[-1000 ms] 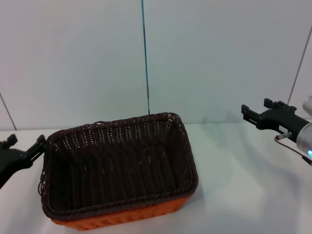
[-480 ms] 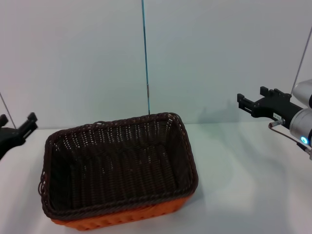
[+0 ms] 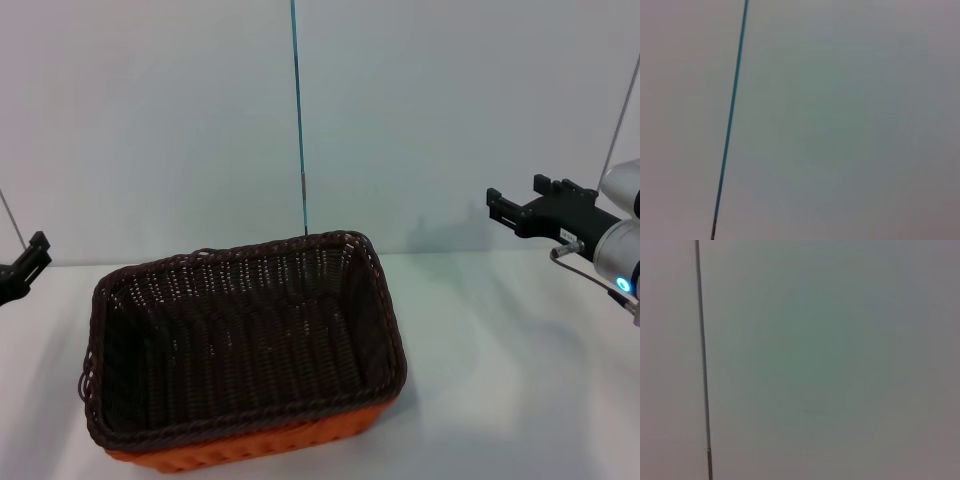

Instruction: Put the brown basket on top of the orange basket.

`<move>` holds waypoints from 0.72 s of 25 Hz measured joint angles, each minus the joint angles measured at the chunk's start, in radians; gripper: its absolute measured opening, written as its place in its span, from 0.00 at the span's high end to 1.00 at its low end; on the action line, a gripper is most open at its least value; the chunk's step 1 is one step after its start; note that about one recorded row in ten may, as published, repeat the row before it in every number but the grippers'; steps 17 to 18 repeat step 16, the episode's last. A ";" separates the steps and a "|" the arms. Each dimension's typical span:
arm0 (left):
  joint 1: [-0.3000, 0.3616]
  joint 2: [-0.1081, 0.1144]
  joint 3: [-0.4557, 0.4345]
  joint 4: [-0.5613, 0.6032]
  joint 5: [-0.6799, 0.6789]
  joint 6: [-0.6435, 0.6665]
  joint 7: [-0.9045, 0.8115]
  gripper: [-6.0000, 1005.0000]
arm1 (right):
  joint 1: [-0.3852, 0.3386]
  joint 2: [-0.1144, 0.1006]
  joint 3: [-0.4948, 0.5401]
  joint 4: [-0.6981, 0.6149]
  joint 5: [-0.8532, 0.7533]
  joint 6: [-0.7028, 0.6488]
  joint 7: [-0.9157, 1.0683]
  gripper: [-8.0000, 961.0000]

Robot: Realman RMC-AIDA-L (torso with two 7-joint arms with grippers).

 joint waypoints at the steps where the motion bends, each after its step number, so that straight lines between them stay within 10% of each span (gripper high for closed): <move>1: 0.000 0.001 0.000 0.000 0.000 0.000 0.000 0.20 | 0.001 0.000 0.000 -0.001 0.000 0.000 0.000 0.24; 18: 0.011 0.005 0.009 0.005 0.009 -0.002 0.000 0.20 | 0.004 0.003 -0.002 -0.011 0.002 -0.011 0.007 0.24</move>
